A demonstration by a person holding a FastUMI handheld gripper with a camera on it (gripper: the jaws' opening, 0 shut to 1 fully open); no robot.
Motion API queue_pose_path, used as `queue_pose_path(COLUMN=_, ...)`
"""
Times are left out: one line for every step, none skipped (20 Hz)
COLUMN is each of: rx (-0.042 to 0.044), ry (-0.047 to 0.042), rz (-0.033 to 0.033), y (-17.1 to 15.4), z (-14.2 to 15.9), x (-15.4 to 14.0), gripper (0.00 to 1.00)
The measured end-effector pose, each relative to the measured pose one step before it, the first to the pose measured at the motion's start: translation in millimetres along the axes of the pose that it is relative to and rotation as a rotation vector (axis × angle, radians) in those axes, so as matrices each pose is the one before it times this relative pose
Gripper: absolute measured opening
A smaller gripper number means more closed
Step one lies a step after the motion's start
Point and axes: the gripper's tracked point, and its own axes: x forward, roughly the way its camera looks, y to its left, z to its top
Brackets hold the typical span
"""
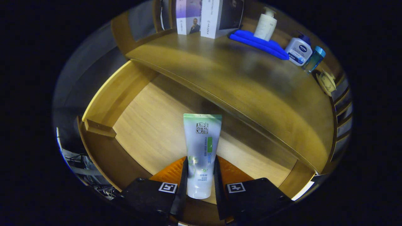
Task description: Pull open the drawer, take out the items inside it, and place them on the countertop above the cabinet.
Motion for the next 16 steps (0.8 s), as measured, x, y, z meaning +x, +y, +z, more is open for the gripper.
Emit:
queue_pose_path(rx=0.00640, ry=-0.02183, rz=0.01844, y=0.18, z=3.21, x=-4.12, gripper=0.43)
queue_pose_path(rx=0.00873, ry=-0.02262, rz=0.01156, y=-1.98, z=3.61, x=-5.56, gripper=0.43)
queue_pose_path(rx=0.00627, ry=-0.02048, rz=0.00686, y=-1.86, z=2.26, x=-4.63, gripper=0.43)
queue_pose_path(rx=0.00732, ry=-0.01966, rz=0.00577, y=-1.22, z=3.09, x=-4.63, gripper=0.43)
queue_pose_path(rx=0.00859, ry=-0.01916, rz=0.00607, y=-1.30, z=3.52, x=-5.18, gripper=0.43)
queue_pose_path(rx=0.00669, ry=-0.02013, rz=0.00452, y=2.83, z=0.39, x=-4.85, gripper=0.43)
queue_pose_path(rx=0.00876, ry=-0.02069, rz=0.00634, y=-0.13, z=2.78, x=-7.18, gripper=0.43)
queue_pose_path(rx=0.01102, ry=-0.02367, rz=0.00650, y=1.32, z=2.99, x=-9.15, gripper=0.43)
queue_pose_path(rx=0.01597, ry=-0.02689, rz=0.00652, y=-0.28, z=5.75, x=-9.39, gripper=0.43)
queue_pose_path(rx=0.01689, ry=-0.02177, rz=-0.00010, y=-2.70, z=6.01, x=-5.27, gripper=0.43)
queue_pose_path(rx=0.01895, ry=-0.01780, rz=-0.00589, y=-5.23, z=5.97, x=-4.47, gripper=0.43)
queue_pose_path(rx=0.01438, ry=-0.01159, rz=-0.00855, y=-6.70, z=4.69, x=-2.71, gripper=0.43)
queue_pose_path(rx=0.01897, ry=-0.01437, rz=-0.01731, y=-7.41, z=6.15, x=-1.21, gripper=0.43)
queue_pose_path(rx=0.01731, ry=-0.01586, rz=-0.01277, y=-6.40, z=8.01, x=-0.84, gripper=0.43)
queue_pose_path(rx=0.02448, ry=-0.01520, rz=-0.00699, y=-6.09, z=10.03, x=1.34, gripper=0.43)
queue_pose_path(rx=0.03893, ry=-0.01281, rz=-0.01462, y=-5.65, z=7.38, x=3.16, gripper=0.43)
